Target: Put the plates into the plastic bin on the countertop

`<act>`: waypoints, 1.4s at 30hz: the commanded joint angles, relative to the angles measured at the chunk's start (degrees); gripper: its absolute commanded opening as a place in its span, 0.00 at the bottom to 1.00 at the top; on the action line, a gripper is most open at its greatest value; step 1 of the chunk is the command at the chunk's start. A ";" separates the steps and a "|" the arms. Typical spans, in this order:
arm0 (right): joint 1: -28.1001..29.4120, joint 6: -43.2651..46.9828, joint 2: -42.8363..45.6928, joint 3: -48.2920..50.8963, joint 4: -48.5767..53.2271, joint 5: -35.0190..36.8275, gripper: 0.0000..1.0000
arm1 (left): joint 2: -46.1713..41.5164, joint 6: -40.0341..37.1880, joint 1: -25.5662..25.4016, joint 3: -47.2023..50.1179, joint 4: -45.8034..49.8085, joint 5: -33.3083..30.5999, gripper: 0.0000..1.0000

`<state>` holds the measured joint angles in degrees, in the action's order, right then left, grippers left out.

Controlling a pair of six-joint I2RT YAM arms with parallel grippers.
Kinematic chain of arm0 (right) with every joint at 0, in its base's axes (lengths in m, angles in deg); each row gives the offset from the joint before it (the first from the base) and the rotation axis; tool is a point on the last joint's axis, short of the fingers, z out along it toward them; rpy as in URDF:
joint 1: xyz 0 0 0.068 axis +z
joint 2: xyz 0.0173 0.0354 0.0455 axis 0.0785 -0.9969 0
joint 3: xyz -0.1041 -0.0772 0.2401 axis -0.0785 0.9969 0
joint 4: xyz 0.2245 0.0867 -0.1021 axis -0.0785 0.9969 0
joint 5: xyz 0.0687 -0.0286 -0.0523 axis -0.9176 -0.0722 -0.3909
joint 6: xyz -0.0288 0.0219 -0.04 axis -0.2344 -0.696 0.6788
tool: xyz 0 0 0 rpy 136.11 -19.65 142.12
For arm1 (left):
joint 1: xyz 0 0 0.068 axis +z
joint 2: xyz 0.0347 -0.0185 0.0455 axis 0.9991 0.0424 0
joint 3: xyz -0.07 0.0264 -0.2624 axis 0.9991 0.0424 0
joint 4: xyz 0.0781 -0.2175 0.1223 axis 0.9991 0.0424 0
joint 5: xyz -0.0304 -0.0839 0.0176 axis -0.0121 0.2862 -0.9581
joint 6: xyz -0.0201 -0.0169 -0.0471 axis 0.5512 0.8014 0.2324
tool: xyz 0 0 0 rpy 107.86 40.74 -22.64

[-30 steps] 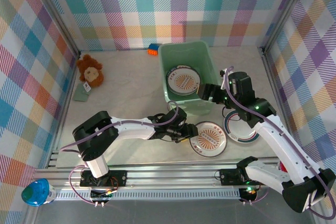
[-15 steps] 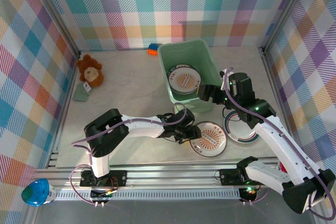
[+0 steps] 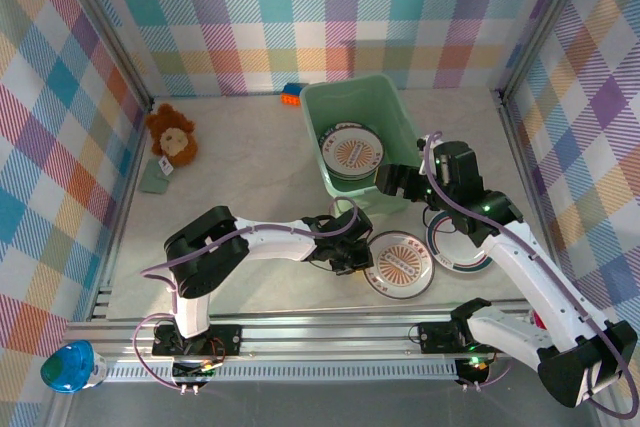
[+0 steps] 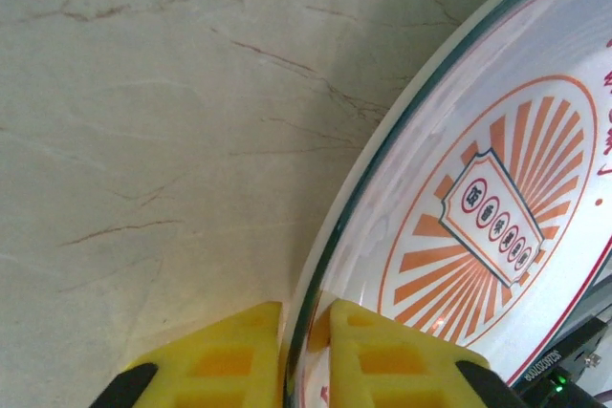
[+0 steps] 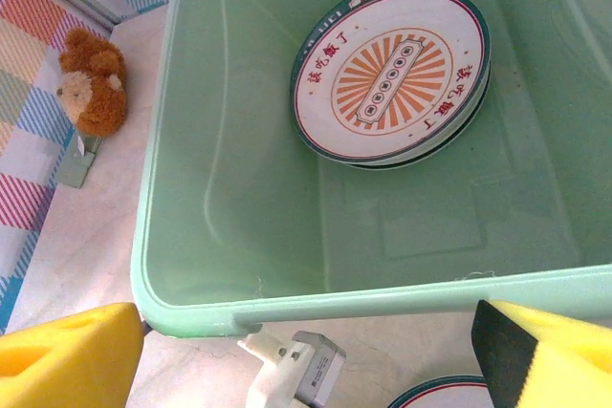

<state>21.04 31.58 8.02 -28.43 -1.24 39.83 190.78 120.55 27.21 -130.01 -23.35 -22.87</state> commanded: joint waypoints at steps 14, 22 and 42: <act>-0.23 -5.32 8.89 0.08 7.45 1.69 0.90 | -19.11 -12.22 -0.37 1.29 5.50 0.28 0.00; -0.22 -4.83 12.03 -7.70 17.75 2.81 0.90 | -26.23 -20.56 -0.03 -6.30 12.51 3.68 0.00; -0.23 -1.57 4.92 -21.79 26.03 1.86 0.83 | -22.84 -25.26 22.87 -25.21 9.20 17.62 0.00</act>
<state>21.00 30.20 15.26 -50.75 26.52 43.09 166.45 96.05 48.20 -151.19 -9.82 -10.35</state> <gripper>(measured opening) 0.837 0.049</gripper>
